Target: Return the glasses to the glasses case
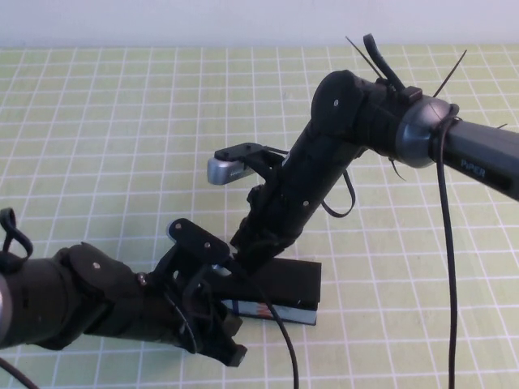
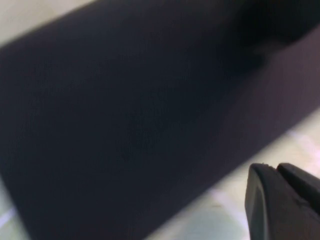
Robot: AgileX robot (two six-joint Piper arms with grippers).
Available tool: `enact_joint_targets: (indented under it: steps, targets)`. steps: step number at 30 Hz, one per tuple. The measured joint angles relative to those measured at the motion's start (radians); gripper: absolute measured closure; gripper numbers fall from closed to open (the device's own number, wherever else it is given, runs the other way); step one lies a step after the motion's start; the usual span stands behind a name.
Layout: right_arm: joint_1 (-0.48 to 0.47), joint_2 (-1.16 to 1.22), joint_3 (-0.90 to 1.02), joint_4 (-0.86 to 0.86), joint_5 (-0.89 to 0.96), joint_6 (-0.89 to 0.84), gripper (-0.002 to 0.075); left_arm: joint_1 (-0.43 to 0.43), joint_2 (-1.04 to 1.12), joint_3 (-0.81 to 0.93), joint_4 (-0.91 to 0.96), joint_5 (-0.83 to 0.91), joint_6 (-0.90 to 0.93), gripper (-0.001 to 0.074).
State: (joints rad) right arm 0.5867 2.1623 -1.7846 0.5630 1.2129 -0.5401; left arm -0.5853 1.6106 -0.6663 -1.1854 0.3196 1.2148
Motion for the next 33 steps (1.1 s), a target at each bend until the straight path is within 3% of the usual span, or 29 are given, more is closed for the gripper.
enact_joint_targets:
  steps: [5,9,14,20,26,29,33]
  targets:
    - [0.002,-0.007,0.042,-0.023,0.0,0.009,0.0743,0.0,-0.126,0.0,0.133,0.162,0.028,0.0738]
    - [0.002,-0.009,0.056,-0.04,-0.002,0.011,0.0743,0.0,-0.241,0.0,0.314,0.323,-0.081,0.0738]
    - [0.002,-0.038,0.06,-0.091,-0.002,0.011,0.0743,0.0,-0.405,-0.028,0.669,0.569,-0.391,0.0738]
    - [0.002,-0.193,0.062,-0.184,-0.002,0.096,0.0743,0.0,-0.613,-0.181,1.112,0.868,-0.737,0.0738]
    - [0.002,-0.444,0.062,-0.376,0.013,0.239,0.0743,0.0,-0.849,-0.26,1.394,0.824,-1.047,0.0738]
    - [0.002,-0.596,0.064,-0.45,0.021,0.321,0.0743,0.0,-0.98,-0.256,1.402,0.741,-1.192,0.0738]
    - [0.002,-0.804,0.123,-0.499,-0.027,0.382,0.0743,0.0,-1.131,-0.189,1.359,0.652,-1.244,0.0738]
